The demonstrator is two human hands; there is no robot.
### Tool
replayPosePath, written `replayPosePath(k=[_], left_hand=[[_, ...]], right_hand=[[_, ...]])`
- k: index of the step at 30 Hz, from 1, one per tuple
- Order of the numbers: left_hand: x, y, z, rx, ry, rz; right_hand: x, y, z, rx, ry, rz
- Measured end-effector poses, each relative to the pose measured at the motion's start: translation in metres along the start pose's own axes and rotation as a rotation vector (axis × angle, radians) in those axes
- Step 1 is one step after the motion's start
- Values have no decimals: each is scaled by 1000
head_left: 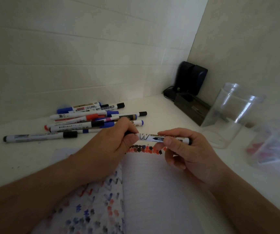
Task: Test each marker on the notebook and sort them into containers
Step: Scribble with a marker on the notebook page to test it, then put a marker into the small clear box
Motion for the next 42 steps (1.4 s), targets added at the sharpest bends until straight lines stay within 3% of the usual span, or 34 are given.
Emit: replayPosePath(k=[17, 20, 22, 25, 30, 34, 38, 40, 42], left_hand=[[-4, 1, -19, -86, 105, 90], [0, -5, -16, -151, 113, 56], [1, -11, -10, -103, 87, 24], [1, -14, 0, 51, 7, 18], [1, -4, 2, 166, -22, 59], [2, -5, 5, 221, -57, 89], [3, -8, 7, 207, -45, 84], [3, -9, 8, 206, -39, 92], [3, -10, 9, 211, -47, 88]], right_hand=[[12, -2, 20, 106, 29, 179], [50, 1, -16, 292, 305, 177], [80, 10, -50, 557, 590, 135], [115, 25, -87, 703, 865, 72], [138, 36, -111, 685, 1069, 87], [147, 28, -112, 753, 952, -68], [132, 19, -102, 446, 1052, 11], [127, 12, -82, 131, 935, 30], [128, 5, -48, -250, 686, 25]])
Point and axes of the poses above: each hand's wrist, its own x-axis towards the middle knuckle, its own z-axis out of the palm, y = z × x, the point moved 8 cm from there along x, towards the middle knuckle, and after that the axes turned 6 degrees about -z, right-handed, at the moved point
